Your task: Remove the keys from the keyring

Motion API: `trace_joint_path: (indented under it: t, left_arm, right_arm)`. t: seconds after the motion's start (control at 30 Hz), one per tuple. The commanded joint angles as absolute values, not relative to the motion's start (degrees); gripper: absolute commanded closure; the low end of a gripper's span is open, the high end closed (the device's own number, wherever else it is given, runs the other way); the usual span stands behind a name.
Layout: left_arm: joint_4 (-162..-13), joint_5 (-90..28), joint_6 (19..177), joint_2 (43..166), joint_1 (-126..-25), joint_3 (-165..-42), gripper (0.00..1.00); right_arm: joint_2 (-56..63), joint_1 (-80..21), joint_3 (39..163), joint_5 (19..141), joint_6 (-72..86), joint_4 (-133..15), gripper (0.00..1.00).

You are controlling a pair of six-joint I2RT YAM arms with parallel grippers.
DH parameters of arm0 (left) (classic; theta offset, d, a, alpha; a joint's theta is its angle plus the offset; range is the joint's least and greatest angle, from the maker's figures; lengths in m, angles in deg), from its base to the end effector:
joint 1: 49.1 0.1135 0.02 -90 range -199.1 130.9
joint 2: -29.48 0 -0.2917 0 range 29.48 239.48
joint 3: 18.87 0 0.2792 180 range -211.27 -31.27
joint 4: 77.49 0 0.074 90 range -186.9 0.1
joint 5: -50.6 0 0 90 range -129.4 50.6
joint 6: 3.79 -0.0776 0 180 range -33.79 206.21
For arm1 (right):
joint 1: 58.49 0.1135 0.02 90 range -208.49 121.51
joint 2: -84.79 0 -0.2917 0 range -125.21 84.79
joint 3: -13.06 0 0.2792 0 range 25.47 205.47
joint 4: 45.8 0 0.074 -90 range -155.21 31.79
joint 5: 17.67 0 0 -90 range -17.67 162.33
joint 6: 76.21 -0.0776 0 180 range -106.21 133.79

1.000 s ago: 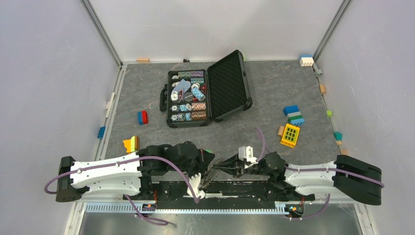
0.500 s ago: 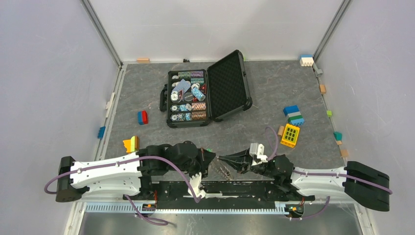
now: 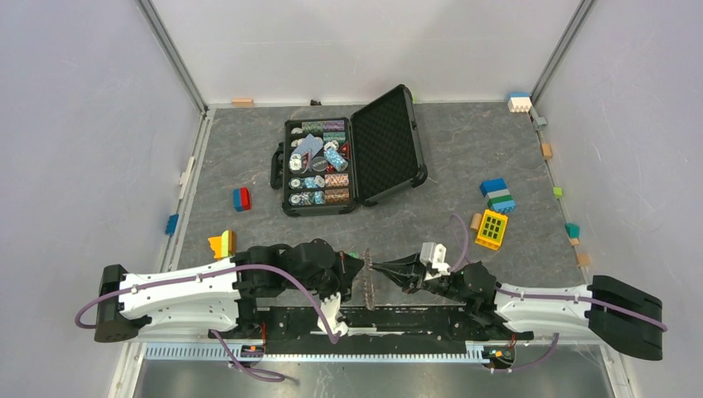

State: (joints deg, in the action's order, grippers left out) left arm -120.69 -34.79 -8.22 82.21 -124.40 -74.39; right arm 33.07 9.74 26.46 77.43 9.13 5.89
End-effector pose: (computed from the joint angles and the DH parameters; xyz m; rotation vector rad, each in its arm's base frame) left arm 0.0542 -0.2313 0.2611 2.2690 0.1614 0.0843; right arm 0.0698 0.1934 0.2043 -0.8203 1.1711 1.1244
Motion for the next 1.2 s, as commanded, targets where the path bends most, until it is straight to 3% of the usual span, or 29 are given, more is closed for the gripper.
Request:
trace_joint_path:
  t: [0.0, 0.43, 0.7, 0.83, 0.97, 1.17]
  left_arm:
    - [-119.9, -35.1, -9.0, 82.0, -124.5, -75.0, 0.98]
    - [-115.8, -37.7, 0.7, 82.4, -124.5, -76.5, 0.98]
    - [-115.8, -38.0, 1.6, 82.1, -124.5, -76.7, 0.98]
    - [-115.7, -38.2, 1.4, 81.9, -124.5, -76.5, 0.98]
    - [-115.0, -38.6, 1.3, 81.9, -124.5, -75.9, 0.98]
    - [-114.6, -39.1, 1.2, 82.5, -124.4, -75.4, 0.98]
  right_arm:
    - [36.3, 9.7, 21.6, 72.7, 10.4, 4.1, 1.00]
    - [54.1, 9.7, 33.7, 42.4, 14.5, -32.8, 1.00]
    - [63.3, 9.7, 44.5, 34.1, 12.1, -60.4, 1.00]
    - [66.1, 9.7, 47.9, 35.0, 10.9, -67.0, 1.00]
    - [64.4, 9.7, 46.6, 35.0, 11.8, -64.9, 0.97]
    - [46.6, 9.7, 47.1, 34.8, 13.0, -62.2, 0.94]
